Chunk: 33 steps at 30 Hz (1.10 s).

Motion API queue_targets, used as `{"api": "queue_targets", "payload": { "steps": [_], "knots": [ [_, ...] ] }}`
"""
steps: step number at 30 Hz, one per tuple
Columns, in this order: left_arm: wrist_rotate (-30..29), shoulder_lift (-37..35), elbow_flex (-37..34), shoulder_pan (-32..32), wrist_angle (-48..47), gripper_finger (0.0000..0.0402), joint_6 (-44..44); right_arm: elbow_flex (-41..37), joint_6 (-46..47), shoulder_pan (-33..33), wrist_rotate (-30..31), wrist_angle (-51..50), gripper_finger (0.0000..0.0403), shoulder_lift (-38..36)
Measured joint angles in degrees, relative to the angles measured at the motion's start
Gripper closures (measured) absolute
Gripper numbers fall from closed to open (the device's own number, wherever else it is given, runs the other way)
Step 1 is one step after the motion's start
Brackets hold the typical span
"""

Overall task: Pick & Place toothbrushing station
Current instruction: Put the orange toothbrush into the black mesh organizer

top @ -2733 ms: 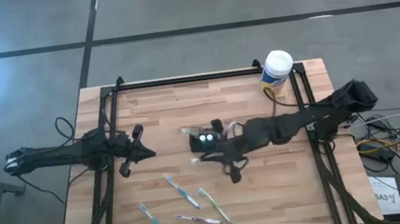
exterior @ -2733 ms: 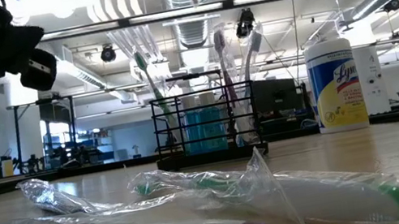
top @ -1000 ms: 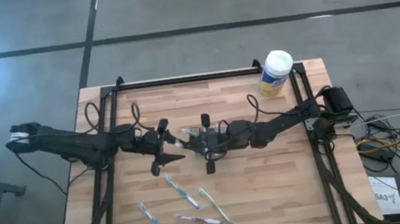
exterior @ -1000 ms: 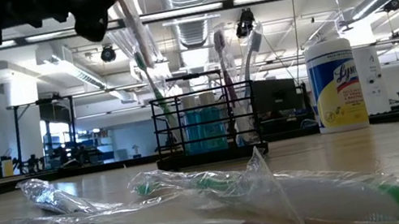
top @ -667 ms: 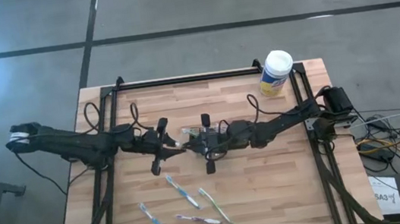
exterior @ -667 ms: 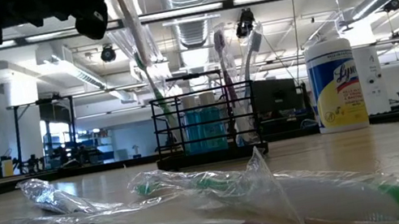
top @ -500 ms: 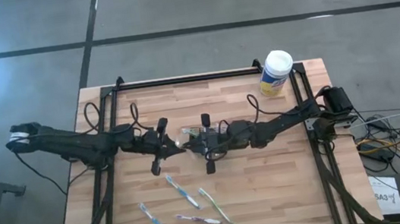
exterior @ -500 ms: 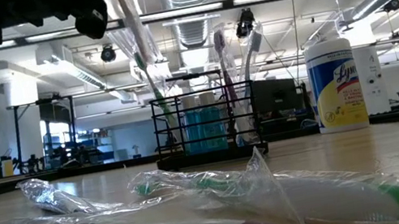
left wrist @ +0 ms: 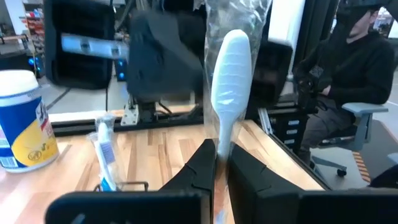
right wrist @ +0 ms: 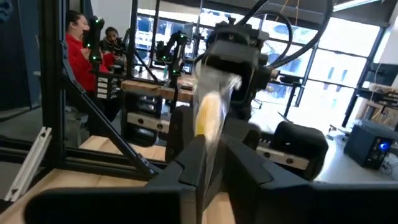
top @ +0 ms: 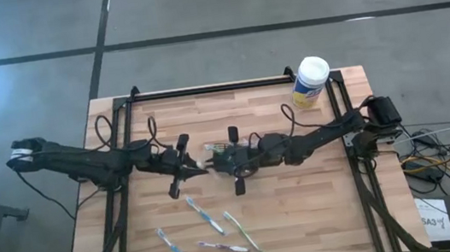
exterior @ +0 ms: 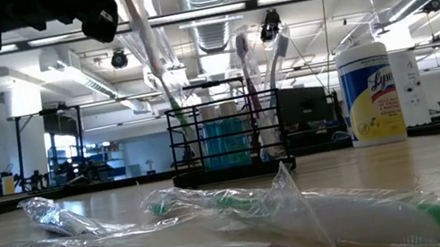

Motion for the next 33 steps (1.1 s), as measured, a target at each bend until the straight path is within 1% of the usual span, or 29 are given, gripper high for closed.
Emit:
{"api": "queue_targets", "payload": {
  "steps": [3,7,9,12,15,16,18,20,21,22,24,25,28,33],
  "knots": [
    [0.1,0.0,0.0,0.0,-0.3,0.0380,0.0,-0.9,0.7,0.0,0.0,-1.7,0.0318,-2.4],
    [0.1,-0.8,0.0,-0.1,-1.8,0.0380,1.0,-2.8,0.6,0.0,0.0,-7.5,0.0282,-7.4],
    [0.3,-1.8,0.0,-0.5,-3.6,0.0380,3.4,-5.3,0.3,0.3,0.0,-7.5,0.0273,-11.0],
    [1.7,-3.6,-0.4,-1.9,-4.7,0.0380,8.3,-11.7,-1.8,1.3,0.0,-5.0,0.0270,-17.5],
    [1.3,-5.1,-1.9,-3.5,-4.3,0.0380,14.0,-20.0,-1.5,2.2,0.0,-0.7,0.0281,-24.2],
    [0.2,-5.4,-2.4,-3.8,-4.1,0.0380,15.8,-23.0,-0.5,2.5,0.0,1.5,0.0287,-26.1],
    [-4.0,-5.3,-2.9,-3.9,-3.3,0.0380,18.4,-28.7,1.8,3.0,1.6,5.8,0.0303,-29.1],
    [-9.0,-4.9,-2.8,-3.6,-2.1,0.0380,19.5,-33.7,3.6,4.1,5.3,9.3,0.0325,-30.9],
    [-10.7,-4.5,-2.7,-3.4,-1.9,0.0380,20.3,-35.8,3.9,4.6,6.8,10.9,0.0339,-31.3],
    [-11.2,-4.1,-2.2,-3.1,-1.6,0.0380,21.0,-37.9,3.8,5.2,8.0,12.5,0.0353,-31.6],
    [-11.4,-3.4,-1.7,-2.5,-1.6,0.0380,21.1,-40.7,3.4,6.1,8.8,15.7,0.0382,-31.7],
    [-11.3,-3.0,-1.4,-2.2,-1.5,0.0380,21.0,-41.8,3.3,6.5,8.9,17.1,0.0387,-31.6],
    [-11.3,-2.0,-1.2,-0.7,-1.4,0.0380,20.1,-44.3,3.2,7.5,9.0,19.0,0.0390,-31.6],
    [-10.4,0.8,-1.2,1.5,0.0,0.0380,18.0,-46.3,3.7,7.8,9.0,19.2,0.0394,-31.5]
  ]
}}
